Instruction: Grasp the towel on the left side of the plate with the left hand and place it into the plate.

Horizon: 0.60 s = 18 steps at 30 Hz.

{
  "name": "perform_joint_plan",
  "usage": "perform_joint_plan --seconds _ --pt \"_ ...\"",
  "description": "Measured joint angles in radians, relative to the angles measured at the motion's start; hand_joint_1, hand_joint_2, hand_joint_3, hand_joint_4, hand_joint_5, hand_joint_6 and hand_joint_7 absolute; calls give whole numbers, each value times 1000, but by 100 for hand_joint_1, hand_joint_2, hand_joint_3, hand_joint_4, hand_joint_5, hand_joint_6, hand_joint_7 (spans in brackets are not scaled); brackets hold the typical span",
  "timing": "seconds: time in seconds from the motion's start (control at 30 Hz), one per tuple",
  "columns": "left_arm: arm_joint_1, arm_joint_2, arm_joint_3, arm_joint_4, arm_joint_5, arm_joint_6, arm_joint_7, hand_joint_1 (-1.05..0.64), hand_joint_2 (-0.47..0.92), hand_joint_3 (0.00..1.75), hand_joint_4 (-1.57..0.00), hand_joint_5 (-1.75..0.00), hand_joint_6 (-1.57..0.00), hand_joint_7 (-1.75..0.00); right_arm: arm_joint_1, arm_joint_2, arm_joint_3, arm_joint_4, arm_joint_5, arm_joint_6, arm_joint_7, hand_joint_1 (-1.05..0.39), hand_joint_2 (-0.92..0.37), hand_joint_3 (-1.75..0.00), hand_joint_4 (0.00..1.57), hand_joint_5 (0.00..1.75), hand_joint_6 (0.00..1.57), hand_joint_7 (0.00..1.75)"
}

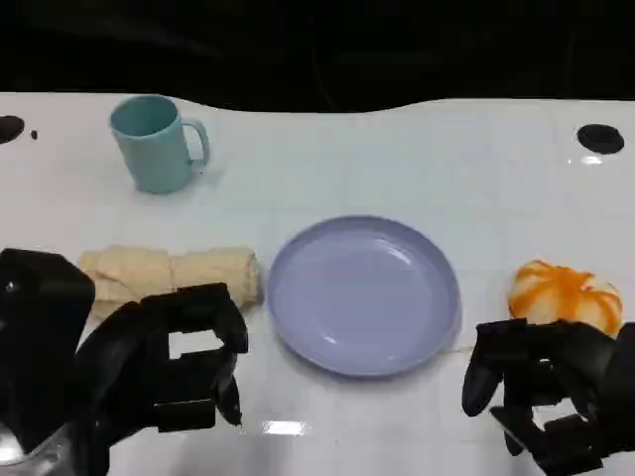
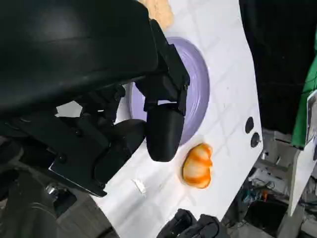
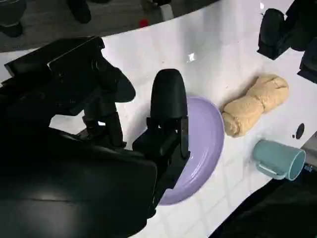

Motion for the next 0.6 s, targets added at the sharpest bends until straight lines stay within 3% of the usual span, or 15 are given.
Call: perform_joint_plan --seconds 0.6 --pt "0 1 -1 0 0 0 0 -9 50 133 -82 -175 -76 -162 0 0 0 0 1 0 0 4 -58 -108 72 167 70 143"
